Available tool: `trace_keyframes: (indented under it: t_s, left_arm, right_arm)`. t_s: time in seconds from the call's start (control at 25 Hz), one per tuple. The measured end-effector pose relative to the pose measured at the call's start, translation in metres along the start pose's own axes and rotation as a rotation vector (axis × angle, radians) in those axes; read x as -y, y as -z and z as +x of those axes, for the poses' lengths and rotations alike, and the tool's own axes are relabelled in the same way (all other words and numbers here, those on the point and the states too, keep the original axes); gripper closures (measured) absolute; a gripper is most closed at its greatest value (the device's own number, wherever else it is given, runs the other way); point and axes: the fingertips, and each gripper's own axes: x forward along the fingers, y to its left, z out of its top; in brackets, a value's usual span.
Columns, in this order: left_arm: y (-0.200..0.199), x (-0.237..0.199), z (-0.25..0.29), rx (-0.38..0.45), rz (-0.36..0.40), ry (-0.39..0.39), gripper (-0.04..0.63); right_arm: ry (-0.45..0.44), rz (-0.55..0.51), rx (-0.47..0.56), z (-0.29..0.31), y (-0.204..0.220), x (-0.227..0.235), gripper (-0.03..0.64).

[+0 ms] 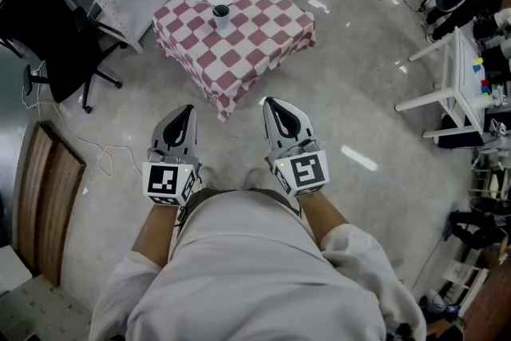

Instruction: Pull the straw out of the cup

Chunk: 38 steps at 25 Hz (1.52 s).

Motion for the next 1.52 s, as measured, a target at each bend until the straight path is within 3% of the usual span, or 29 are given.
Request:
trace_keyframes:
  t_s: [0.44, 0.72, 1.12, 1.52]
  left_arm:
    - [0.000, 0.014, 0.017, 0.014, 0.000, -0.068, 0.591]
    - [-0.002, 0.001, 0.046, 0.015, -0.001, -0.077, 0.591]
    - [0.004, -0.070, 0.122, 0.012, -0.018, -0.012, 0.591]
    - [-0.003, -0.148, 0.195, -0.004, -0.013, 0.119, 0.591]
  right_arm:
    - [-0.066, -0.005, -0.012, -0.009, 0.012, 0.026, 0.614]
    - [-0.085, 0.000, -0.041, 0.016, 0.020, 0.043, 0.614]
    - [-0.034, -0.014, -0.062, 0.105, 0.021, 0.058, 0.614]
    - [0.060, -0.011, -0.083, 0.212, 0.007, 0.070, 0.614]
